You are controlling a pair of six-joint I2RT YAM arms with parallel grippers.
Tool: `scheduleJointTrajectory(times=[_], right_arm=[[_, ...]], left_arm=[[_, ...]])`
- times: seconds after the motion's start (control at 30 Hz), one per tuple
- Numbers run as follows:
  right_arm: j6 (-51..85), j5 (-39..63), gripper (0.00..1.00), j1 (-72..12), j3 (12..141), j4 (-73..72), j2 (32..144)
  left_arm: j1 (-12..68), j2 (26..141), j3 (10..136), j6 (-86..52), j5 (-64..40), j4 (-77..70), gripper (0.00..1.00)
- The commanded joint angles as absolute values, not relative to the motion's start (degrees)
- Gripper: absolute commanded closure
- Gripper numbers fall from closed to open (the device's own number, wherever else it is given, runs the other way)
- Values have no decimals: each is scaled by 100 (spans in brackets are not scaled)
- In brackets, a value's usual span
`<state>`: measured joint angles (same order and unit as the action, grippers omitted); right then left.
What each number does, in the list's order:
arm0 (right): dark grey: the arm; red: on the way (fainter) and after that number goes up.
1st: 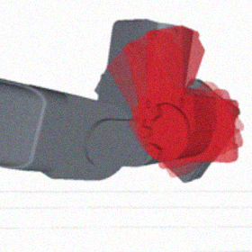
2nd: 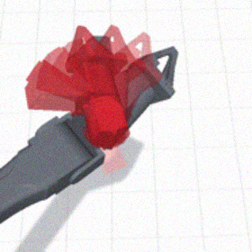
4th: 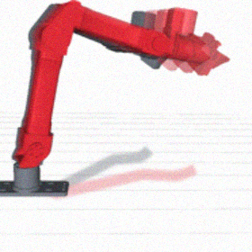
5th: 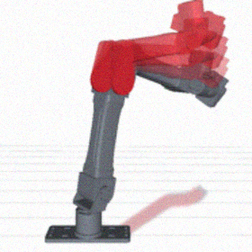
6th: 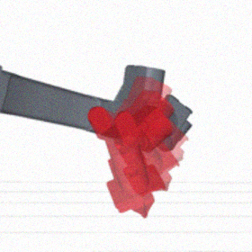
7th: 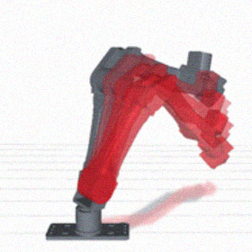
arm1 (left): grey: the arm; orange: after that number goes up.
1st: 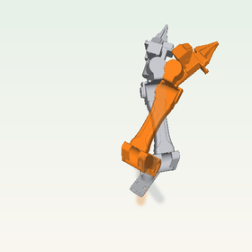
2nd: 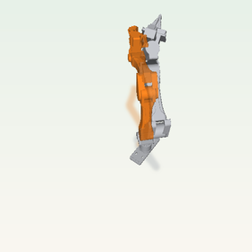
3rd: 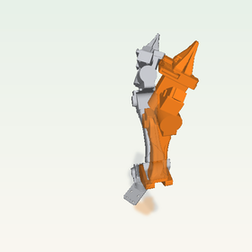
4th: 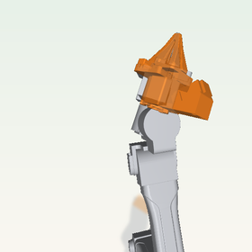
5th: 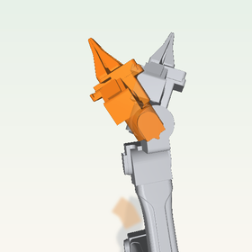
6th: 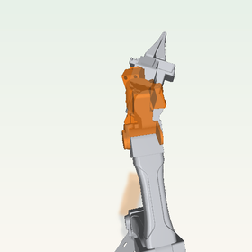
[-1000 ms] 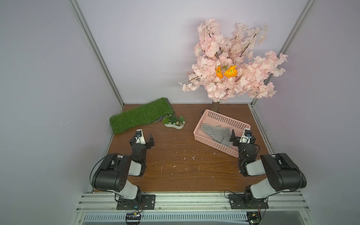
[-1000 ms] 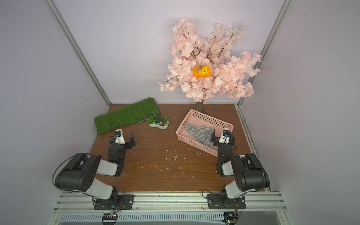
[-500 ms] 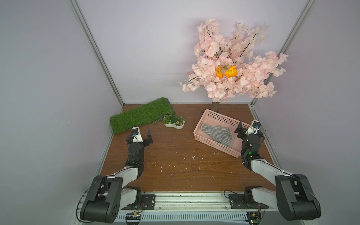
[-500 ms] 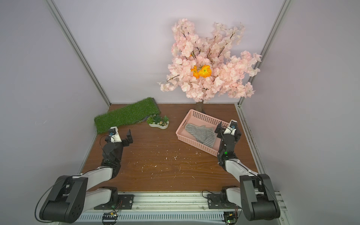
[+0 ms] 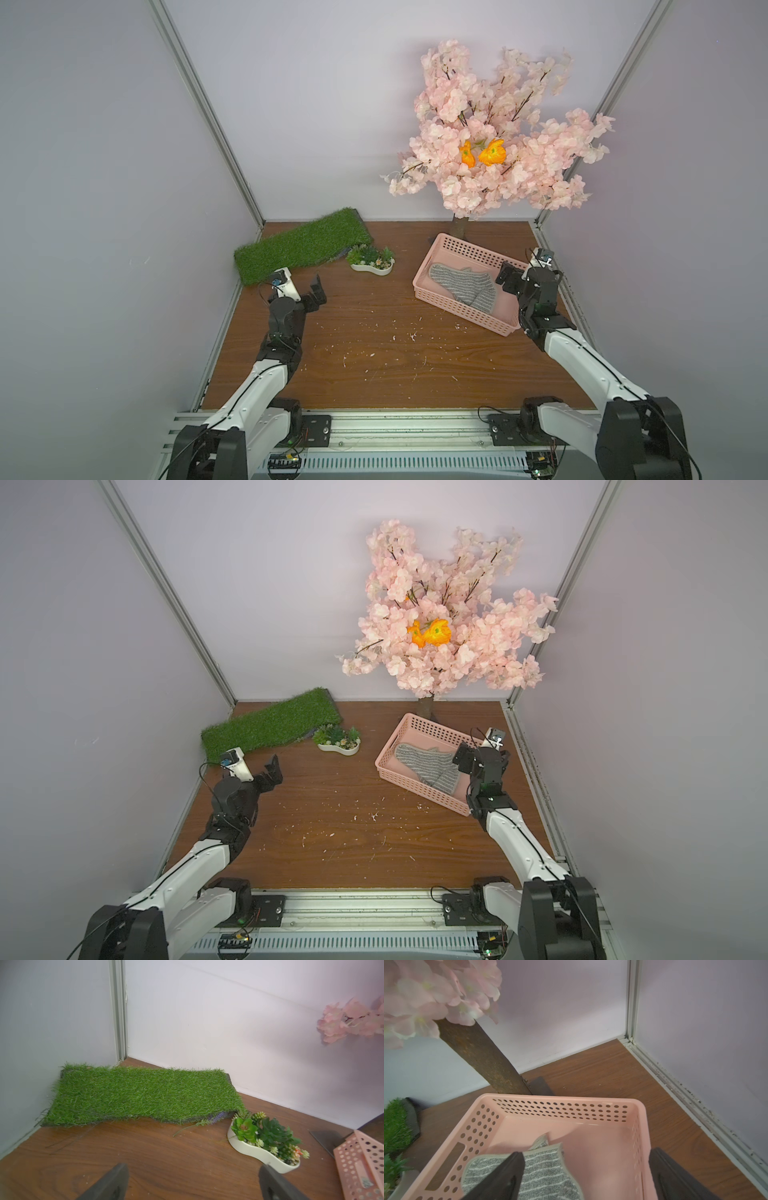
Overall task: Fold the square dishcloth
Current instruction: Pick up the cleaning item from the bin.
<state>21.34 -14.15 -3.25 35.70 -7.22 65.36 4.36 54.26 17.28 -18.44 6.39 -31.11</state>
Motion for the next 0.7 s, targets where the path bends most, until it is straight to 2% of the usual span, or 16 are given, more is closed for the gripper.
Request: scheduleJointTrajectory(times=[0.0, 0.3, 0.6, 0.67], right_arm=[[2405, -1058, 7, -334, 3867, -5, 6912], [2562, -783, 7, -339, 4570, 364, 8177], [2735, -684, 13, -325, 4960, 671, 9108], [2710, -545, 18, -326, 5000, 700, 9251]], left_arm=[[360, 5276, 1666, -2539, 96, -2719, 1], [360, 5088, 1180, -3371, -292, -3182, 1], [368, 4873, 1177, -3435, -221, -3001, 0], [365, 4861, 1201, -3453, -167, -2946, 1]])
